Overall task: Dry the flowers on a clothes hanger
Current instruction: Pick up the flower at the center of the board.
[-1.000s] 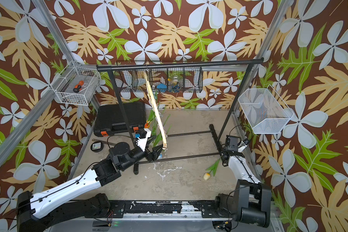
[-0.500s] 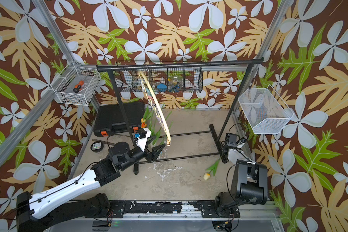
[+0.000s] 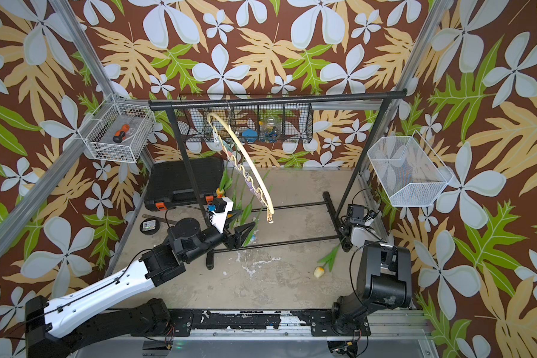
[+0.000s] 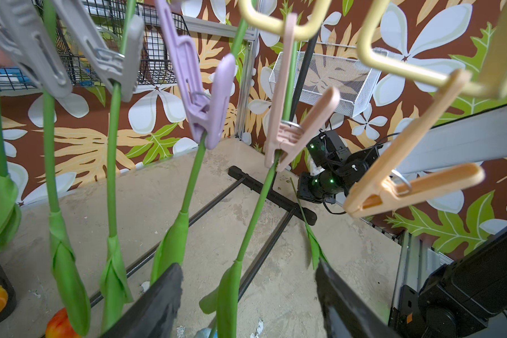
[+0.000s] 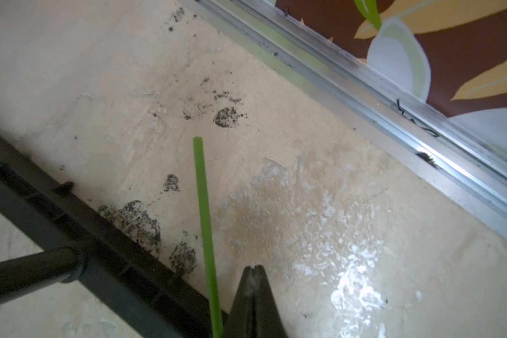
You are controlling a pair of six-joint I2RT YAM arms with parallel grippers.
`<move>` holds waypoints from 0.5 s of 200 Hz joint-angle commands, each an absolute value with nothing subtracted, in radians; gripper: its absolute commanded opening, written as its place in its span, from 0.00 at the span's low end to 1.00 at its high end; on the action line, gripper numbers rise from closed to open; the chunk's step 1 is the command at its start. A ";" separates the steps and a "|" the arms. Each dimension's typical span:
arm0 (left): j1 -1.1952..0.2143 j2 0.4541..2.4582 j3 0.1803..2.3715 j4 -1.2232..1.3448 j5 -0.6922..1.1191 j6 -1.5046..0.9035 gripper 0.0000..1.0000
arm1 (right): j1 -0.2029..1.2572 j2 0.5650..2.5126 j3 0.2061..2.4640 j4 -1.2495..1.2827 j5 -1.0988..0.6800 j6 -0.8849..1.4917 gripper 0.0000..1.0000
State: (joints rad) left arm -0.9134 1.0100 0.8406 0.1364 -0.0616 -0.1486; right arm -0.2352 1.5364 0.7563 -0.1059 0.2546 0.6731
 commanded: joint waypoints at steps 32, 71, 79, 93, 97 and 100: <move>-0.913 1.006 0.846 0.143 -0.056 -0.149 0.74 | -0.235 1.382 0.773 -0.133 0.236 0.571 0.00; -0.914 1.003 0.846 0.150 -0.057 -0.148 0.74 | -0.235 1.239 0.720 -0.093 0.252 0.577 0.00; -0.914 1.004 0.847 0.150 -0.055 -0.149 0.74 | -0.234 1.233 0.708 -0.088 0.262 0.593 0.00; -0.914 1.006 0.847 0.150 -0.050 -0.150 0.74 | -0.235 1.255 0.707 -0.083 0.258 0.603 0.14; -0.913 1.006 0.845 0.150 -0.049 -0.151 0.74 | -0.235 1.269 0.714 -0.091 0.255 0.605 0.21; -0.914 1.005 0.845 0.149 -0.049 -0.152 0.74 | -0.235 1.279 0.723 -0.100 0.255 0.606 0.28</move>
